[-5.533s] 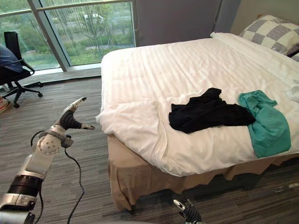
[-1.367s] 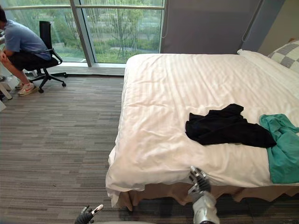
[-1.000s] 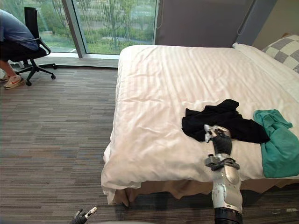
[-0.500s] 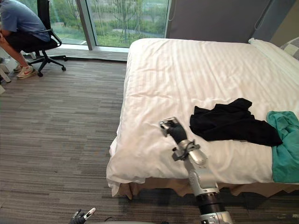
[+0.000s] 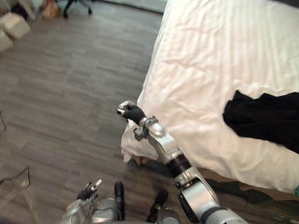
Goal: Tidy the bed and pick cloth on bed and put in laundry
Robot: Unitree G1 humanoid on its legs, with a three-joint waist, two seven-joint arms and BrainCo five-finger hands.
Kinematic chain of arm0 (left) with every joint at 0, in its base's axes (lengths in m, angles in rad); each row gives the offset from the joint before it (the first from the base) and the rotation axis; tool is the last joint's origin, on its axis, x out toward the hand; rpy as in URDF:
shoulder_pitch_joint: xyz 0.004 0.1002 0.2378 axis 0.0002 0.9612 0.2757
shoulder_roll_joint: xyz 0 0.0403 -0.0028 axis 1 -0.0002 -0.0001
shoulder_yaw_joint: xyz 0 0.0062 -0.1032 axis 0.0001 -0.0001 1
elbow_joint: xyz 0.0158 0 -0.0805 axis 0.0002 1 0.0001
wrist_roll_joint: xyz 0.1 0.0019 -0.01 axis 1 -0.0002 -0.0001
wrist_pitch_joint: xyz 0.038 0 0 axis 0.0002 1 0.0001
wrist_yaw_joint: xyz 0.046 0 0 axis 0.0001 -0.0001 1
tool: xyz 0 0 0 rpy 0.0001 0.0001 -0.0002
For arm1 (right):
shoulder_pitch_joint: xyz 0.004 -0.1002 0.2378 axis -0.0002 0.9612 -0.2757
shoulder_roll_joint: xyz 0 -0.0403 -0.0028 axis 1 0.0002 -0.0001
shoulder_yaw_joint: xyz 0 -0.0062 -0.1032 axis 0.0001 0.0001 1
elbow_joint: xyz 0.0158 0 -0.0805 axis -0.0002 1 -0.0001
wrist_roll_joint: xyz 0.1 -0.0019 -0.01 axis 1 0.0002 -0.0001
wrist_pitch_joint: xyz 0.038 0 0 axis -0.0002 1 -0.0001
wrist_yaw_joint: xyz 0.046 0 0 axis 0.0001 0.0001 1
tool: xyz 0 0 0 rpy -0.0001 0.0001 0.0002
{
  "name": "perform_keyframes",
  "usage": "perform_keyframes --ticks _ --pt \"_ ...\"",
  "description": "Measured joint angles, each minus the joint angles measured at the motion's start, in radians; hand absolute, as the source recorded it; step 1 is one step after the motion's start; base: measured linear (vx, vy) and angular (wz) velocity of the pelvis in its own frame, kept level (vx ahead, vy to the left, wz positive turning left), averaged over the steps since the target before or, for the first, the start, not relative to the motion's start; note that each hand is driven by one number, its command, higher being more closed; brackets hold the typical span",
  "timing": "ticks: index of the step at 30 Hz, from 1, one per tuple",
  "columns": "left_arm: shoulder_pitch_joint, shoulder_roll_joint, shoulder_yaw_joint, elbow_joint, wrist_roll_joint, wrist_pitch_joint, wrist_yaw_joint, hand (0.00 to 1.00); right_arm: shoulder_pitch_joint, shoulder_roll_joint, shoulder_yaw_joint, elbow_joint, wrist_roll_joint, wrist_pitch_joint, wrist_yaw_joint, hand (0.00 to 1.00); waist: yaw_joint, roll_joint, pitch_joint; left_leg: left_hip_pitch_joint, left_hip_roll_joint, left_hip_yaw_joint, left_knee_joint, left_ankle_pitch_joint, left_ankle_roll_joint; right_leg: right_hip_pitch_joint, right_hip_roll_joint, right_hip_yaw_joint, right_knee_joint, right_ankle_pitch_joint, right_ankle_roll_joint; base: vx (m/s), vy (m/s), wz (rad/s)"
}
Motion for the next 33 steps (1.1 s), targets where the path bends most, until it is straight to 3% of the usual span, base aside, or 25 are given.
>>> perform_keyframes --ticks 6,10,14,21,24,28,33 --pt "-0.117 -0.004 -0.004 -0.003 -0.039 0.006 0.005 0.00 -0.223 0.028 0.000 0.103 0.001 -0.037 -0.035 1.00 0.031 0.009 0.121 -0.116 -0.002 -0.024 0.044 0.015 0.014 -0.099 -0.016 -0.010 0.039 0.010 -0.008 -0.07 0.040 0.12" --pt "-0.185 -0.012 -0.046 0.010 -0.077 0.010 0.017 0.00 -0.262 0.039 0.000 0.185 0.000 -0.039 -0.054 1.00 0.040 0.031 0.135 -0.191 -0.010 -0.033 0.071 0.020 0.022 -0.168 -0.033 -0.010 0.069 0.010 -0.009 -0.02 0.066 0.08" --pt "-0.314 -0.064 -0.084 0.038 -0.113 -0.003 0.017 0.00 -0.275 0.046 -0.023 0.308 -0.022 -0.044 -0.100 1.00 0.060 0.085 0.165 -0.294 -0.016 -0.050 0.101 0.031 0.032 -0.287 -0.063 -0.007 0.152 -0.009 -0.017 -0.05 0.060 0.06" --pt "-0.402 -0.160 -0.040 0.053 -0.144 -0.003 0.025 0.00 -0.259 0.084 0.001 0.538 -0.051 -0.060 -0.188 1.00 0.057 0.103 0.173 -0.387 -0.019 -0.043 0.107 0.051 0.029 -0.454 -0.120 0.022 0.325 -0.079 -0.031 -0.01 0.011 0.01" --pt "-0.476 -0.204 0.005 0.052 -0.145 -0.010 0.027 0.00 -0.239 0.084 0.024 0.621 -0.049 -0.080 -0.242 1.00 0.048 0.111 0.178 -0.418 -0.015 -0.024 0.092 0.069 0.025 -0.512 -0.126 0.038 0.355 -0.083 -0.036 -0.01 -0.021 -0.09" --pt "-0.575 -0.223 0.049 0.048 -0.161 -0.028 0.056 0.00 -0.214 0.074 0.015 0.618 0.004 -0.139 -0.266 1.00 -0.005 0.113 0.178 -0.457 -0.002 0.008 0.096 0.079 0.027 -0.581 -0.128 0.061 0.386 -0.084 -0.046 0.00 -0.022 -0.17" --pt "-0.630 -0.229 0.047 0.047 -0.209 -0.001 0.106 0.00 -0.110 0.040 -0.064 0.589 0.128 -0.202 -0.238 1.00 -0.068 0.112 0.177 -0.463 0.024 0.047 0.129 0.066 0.012 -0.598 -0.115 0.087 0.394 -0.083 -0.054 0.02 -0.026 -0.20"
